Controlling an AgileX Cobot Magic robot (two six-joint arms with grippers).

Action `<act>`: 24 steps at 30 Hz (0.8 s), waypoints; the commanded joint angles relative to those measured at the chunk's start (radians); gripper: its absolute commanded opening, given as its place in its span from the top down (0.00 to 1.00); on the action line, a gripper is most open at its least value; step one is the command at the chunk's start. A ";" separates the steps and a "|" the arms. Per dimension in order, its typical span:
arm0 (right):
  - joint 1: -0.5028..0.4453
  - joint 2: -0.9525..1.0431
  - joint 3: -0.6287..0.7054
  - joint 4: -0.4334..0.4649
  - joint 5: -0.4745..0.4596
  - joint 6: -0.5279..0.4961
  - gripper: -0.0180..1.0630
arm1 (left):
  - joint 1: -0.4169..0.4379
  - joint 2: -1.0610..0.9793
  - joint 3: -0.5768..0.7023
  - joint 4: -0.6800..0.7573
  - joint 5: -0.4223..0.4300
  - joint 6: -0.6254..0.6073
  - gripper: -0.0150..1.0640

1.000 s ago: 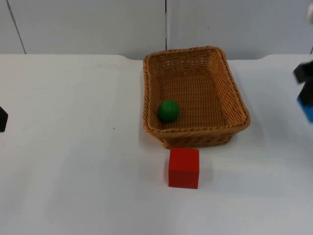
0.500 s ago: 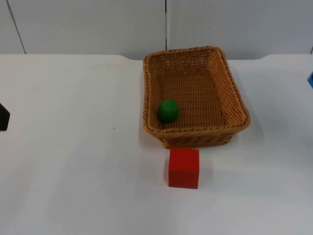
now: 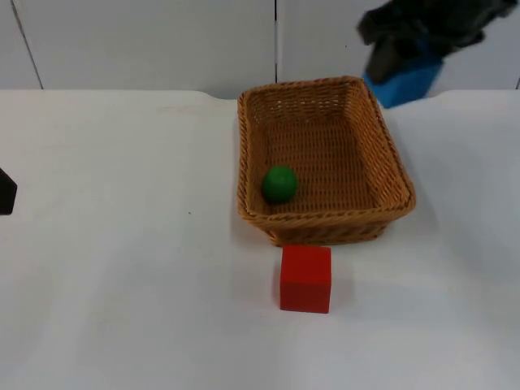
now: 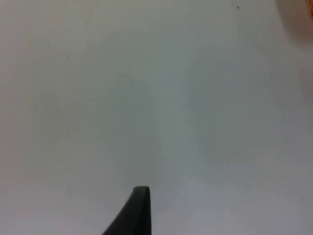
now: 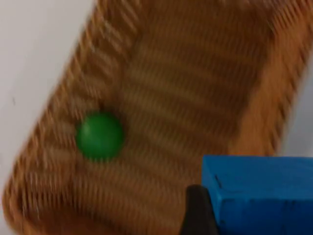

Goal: Place all geometric objects except the red cube into the basket.

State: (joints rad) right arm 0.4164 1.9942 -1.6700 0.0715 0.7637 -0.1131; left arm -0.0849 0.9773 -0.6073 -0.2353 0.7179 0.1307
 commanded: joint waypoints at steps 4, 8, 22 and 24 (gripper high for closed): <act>0.039 0.225 -0.270 -0.006 0.013 -0.022 0.98 | 0.005 -0.007 0.002 -0.014 -0.012 -0.004 0.01; 0.045 0.331 -0.379 -0.013 0.011 -0.022 0.98 | 0.005 -0.007 0.002 -0.014 -0.012 -0.004 0.01; 0.047 0.461 -0.438 -0.008 0.026 -0.017 0.30 | 0.005 -0.007 0.002 -0.014 -0.016 -0.004 0.01; 0.047 0.451 -0.440 -0.008 0.026 0.000 0.01 | 0.005 -0.007 0.002 -0.014 -0.016 -0.004 0.01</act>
State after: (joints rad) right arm 0.4563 2.4606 -2.1008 0.0593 0.7884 -0.1221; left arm -0.0849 0.9773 -0.6073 -0.2353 0.7136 0.1307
